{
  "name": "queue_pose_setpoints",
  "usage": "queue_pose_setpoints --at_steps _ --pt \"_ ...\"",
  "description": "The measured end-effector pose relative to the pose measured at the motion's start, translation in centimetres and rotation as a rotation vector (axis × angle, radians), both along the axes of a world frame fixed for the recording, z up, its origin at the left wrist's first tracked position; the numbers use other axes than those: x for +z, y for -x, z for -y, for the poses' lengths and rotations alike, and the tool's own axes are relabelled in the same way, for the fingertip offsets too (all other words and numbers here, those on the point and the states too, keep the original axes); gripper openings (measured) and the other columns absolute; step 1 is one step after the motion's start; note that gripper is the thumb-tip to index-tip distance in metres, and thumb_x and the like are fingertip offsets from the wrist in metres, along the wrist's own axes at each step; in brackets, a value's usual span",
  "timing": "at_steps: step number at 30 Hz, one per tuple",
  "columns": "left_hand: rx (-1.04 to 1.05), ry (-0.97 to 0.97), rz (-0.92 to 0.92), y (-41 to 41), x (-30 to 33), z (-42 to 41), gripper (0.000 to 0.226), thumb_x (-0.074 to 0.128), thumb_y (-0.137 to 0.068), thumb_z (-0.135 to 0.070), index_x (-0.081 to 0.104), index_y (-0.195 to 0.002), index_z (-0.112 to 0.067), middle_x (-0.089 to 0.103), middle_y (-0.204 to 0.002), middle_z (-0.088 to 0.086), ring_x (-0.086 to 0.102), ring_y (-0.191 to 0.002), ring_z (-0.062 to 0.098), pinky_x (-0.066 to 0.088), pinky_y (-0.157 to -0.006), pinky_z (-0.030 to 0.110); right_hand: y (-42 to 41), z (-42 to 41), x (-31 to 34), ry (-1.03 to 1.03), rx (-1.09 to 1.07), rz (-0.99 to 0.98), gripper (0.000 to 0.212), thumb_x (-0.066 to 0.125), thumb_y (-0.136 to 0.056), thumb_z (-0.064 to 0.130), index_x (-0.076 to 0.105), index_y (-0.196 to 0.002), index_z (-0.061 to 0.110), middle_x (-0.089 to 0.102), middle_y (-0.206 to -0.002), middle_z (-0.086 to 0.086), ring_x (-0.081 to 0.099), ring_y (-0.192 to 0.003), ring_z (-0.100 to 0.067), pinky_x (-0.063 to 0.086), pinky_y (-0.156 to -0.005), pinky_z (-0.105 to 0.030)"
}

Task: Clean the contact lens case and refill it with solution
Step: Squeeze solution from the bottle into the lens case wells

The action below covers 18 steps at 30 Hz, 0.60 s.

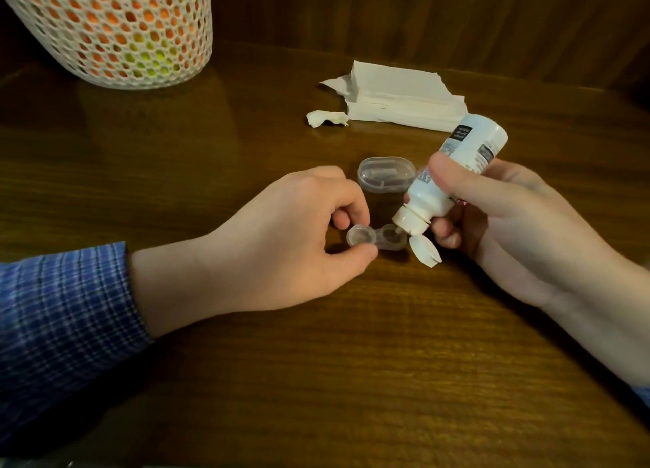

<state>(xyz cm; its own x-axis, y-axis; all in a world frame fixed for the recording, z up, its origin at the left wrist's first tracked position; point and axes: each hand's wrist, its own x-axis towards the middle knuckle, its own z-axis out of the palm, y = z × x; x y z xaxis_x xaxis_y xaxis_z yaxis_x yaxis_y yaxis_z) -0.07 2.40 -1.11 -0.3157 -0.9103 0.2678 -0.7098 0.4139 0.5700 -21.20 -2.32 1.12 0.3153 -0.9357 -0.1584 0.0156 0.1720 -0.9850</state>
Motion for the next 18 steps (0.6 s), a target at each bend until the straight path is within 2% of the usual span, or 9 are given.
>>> queue_pose_setpoints --at_steps 7,10,13,18 --pt "0.007 0.003 -0.002 -0.09 -0.14 0.05 0.020 0.068 -0.084 -0.046 0.073 -0.097 -0.031 0.055 -0.084 -0.021 0.058 -0.090 0.001 0.049 -0.070 0.016 0.04 0.25 -0.11 -0.009 0.012 0.003 0.047 0.076 -0.072 0.039 0.068 -0.112 0.014 0.074 -0.089 -0.007 0.058 -0.057 -0.009 0.047 -0.048 -0.019" --pt "0.012 0.008 0.008 -0.04 -0.06 0.03 0.020 0.068 -0.083 -0.047 0.073 -0.096 -0.032 0.055 -0.084 -0.021 0.061 -0.082 0.007 0.053 -0.064 0.024 0.12 0.29 -0.14 -0.007 0.027 0.028 0.044 0.081 -0.071 0.039 0.070 -0.106 0.016 0.075 -0.088 -0.007 0.058 -0.057 -0.009 0.048 -0.048 -0.018" --pt "0.010 0.007 0.004 0.06 0.04 0.00 0.022 0.066 -0.082 -0.048 0.073 -0.096 -0.032 0.055 -0.085 -0.021 0.062 -0.078 0.011 0.054 -0.062 0.032 0.13 0.31 -0.23 -0.004 0.032 0.037 0.037 0.077 -0.074 0.037 0.071 -0.103 0.015 0.074 -0.090 -0.009 0.057 -0.057 -0.010 0.047 -0.048 -0.018" --pt "0.008 0.015 0.016 -0.02 0.09 -0.03 0.022 0.067 -0.083 -0.047 0.073 -0.097 -0.030 0.054 -0.084 -0.021 0.061 -0.083 0.007 0.053 -0.064 0.029 0.09 0.30 -0.08 -0.015 0.019 0.033 0.042 0.076 -0.071 0.037 0.069 -0.106 0.014 0.074 -0.089 -0.008 0.057 -0.056 -0.009 0.046 -0.047 -0.018"
